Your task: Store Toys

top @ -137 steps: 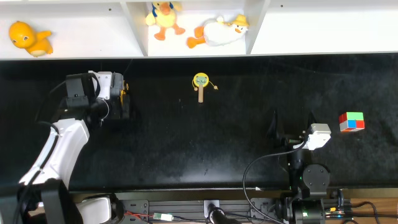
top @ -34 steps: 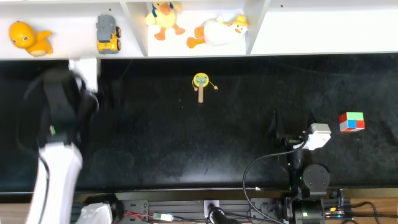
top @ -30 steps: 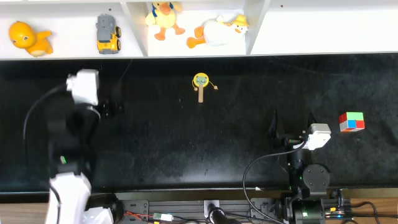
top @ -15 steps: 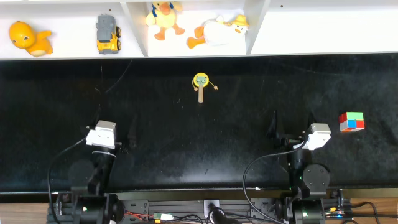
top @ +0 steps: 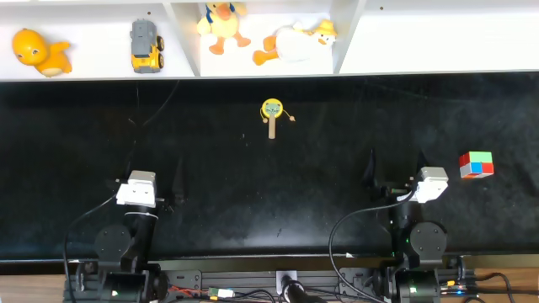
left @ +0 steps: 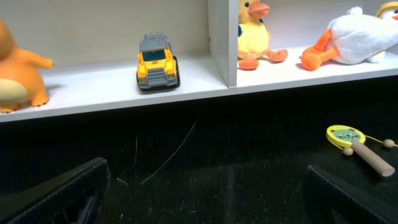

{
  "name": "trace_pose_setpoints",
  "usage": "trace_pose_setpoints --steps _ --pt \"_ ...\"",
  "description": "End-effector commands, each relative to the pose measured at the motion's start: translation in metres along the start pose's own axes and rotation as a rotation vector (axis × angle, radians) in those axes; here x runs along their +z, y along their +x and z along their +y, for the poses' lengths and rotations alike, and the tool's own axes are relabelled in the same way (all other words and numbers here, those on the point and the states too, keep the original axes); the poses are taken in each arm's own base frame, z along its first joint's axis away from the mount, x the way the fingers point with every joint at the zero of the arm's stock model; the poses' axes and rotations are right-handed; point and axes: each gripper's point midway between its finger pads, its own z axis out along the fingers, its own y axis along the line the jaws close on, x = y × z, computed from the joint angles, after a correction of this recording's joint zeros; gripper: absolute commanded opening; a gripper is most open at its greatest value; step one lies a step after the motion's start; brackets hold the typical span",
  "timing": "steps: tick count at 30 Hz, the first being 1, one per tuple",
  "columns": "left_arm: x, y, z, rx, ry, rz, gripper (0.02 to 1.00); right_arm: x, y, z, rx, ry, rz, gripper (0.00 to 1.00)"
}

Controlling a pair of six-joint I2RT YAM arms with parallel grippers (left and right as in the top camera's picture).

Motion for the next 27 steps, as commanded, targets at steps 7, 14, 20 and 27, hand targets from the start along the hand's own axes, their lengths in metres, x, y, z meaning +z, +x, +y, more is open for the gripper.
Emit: trace_pose_setpoints --steps 7,14,20,27 --pt "-0.001 -0.001 0.002 -0.017 -0.013 -0.004 0.998 0.000 0.003 0.000 -0.003 -0.004 -0.002 0.996" --pt "-0.001 -0.001 0.002 -0.017 -0.013 -0.004 0.998 0.000 0.003 0.000 -0.003 -0.003 -0.002 0.993" --pt "-0.001 -0.001 0.002 -0.017 -0.013 -0.004 0.998 -0.001 -0.003 -0.018 -0.324 0.102 -0.015 0.996" --pt "-0.001 -0.001 0.002 -0.017 -0.013 -0.004 0.998 0.002 0.010 -0.027 -0.375 0.229 0.146 0.993"
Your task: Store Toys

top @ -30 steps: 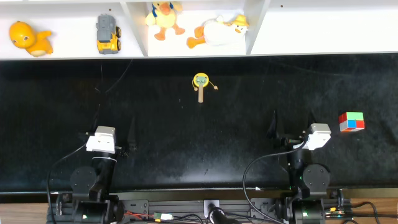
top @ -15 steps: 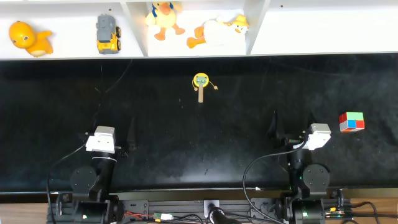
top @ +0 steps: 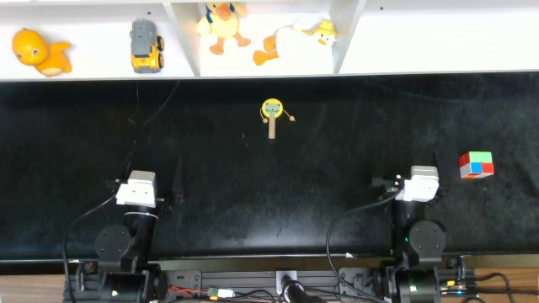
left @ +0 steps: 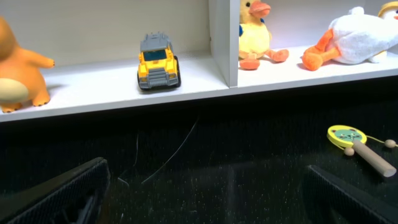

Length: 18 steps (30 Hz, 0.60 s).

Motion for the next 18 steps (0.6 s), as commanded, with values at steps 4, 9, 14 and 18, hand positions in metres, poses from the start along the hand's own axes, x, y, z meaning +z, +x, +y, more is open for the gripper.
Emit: trace_pose_setpoints --steps 4,9,14,18 --pt "-0.001 -0.001 0.001 -0.017 -0.009 -0.004 0.998 0.000 0.009 0.030 0.005 -0.010 0.304 0.996" --pt "-0.001 -0.001 0.001 -0.017 -0.009 -0.004 0.998 -0.001 0.012 0.102 -0.002 -0.159 0.557 0.993" --pt "-0.001 -0.001 0.001 -0.017 -0.009 -0.004 0.998 0.002 0.018 0.172 -0.087 -0.278 0.680 0.996" --pt "-0.001 -0.001 0.001 -0.017 -0.009 -0.004 0.998 0.003 0.018 0.225 -0.105 -0.407 0.755 0.996"
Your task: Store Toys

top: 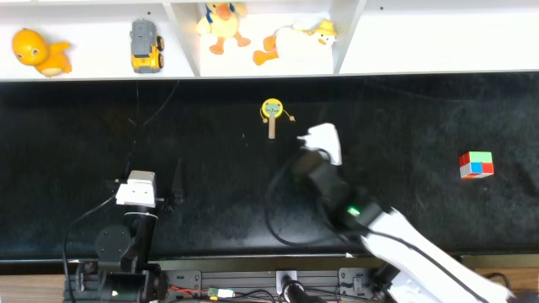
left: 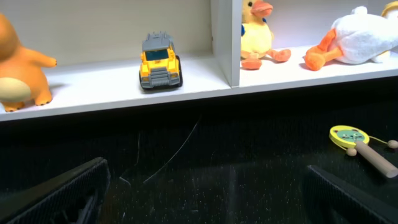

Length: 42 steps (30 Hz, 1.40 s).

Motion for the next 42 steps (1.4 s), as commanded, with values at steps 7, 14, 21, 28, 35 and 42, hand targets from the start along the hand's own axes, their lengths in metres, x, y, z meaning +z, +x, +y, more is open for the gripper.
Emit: trace_pose_setpoints --steps 7,14,21,28,35,42 --pt "-0.001 -0.001 0.000 -0.017 -0.002 -0.005 0.998 0.029 -0.040 0.110 0.015 -0.307 0.153 0.996" --pt "-0.001 -0.001 0.000 -0.017 -0.002 -0.006 0.998 0.055 -0.053 0.129 0.121 -0.329 0.186 0.993" --pt "-0.001 -0.001 0.000 -0.017 -0.002 -0.006 0.998 0.067 -0.050 0.119 0.139 -0.311 0.214 0.993" --pt "-0.001 -0.001 0.000 -0.017 -0.002 -0.006 0.998 0.076 -0.050 0.092 0.172 -0.195 0.211 0.996" --pt "-0.001 -0.001 0.000 -0.017 -0.002 -0.006 0.998 0.090 -0.050 0.068 0.267 -0.130 0.221 0.996" --pt "-0.001 -0.001 0.000 -0.017 -0.002 -0.005 0.998 0.108 -0.035 0.062 0.343 -0.118 0.289 0.998"
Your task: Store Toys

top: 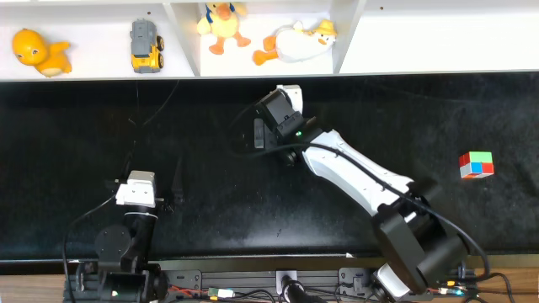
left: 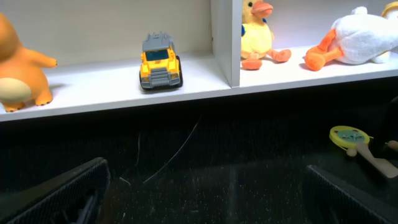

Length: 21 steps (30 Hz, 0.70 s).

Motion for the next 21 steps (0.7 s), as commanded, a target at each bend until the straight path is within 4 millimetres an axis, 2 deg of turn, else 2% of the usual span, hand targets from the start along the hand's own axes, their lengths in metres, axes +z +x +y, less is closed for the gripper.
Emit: trace_pose_setpoints --steps 1,9,11,13,15,18,21 --pt "-0.0005 -0.0005 -0.0004 -0.018 -0.001 -0.004 0.998 0.0112 0.0001 0.0028 0.050 -0.012 0.030 0.996" --pt "-0.0005 -0.0005 -0.0004 -0.018 -0.001 -0.004 0.998 0.0189 0.0081 0.0045 0.043 -0.015 0.061 0.998" --pt "-0.0005 -0.0005 -0.0004 -0.018 -0.001 -0.004 0.998 0.0190 0.0079 0.0040 0.043 -0.013 0.060 0.947" --pt "-0.0005 -0.0006 -0.0004 -0.018 -0.001 -0.004 0.998 0.0190 0.0079 0.0040 0.043 -0.013 0.060 0.838" --pt "-0.0005 -0.0005 -0.0003 -0.018 -0.001 -0.004 0.998 0.0190 0.0080 0.0041 0.043 -0.013 0.060 0.671" --pt "-0.0005 -0.0006 -0.0004 -0.018 -0.001 -0.004 0.998 0.0190 0.0081 0.0044 0.043 -0.014 0.061 0.516" --pt "-0.0005 -0.0006 -0.0004 -0.018 -0.001 -0.004 0.998 0.0190 0.0081 0.0045 0.044 -0.015 0.061 0.275"
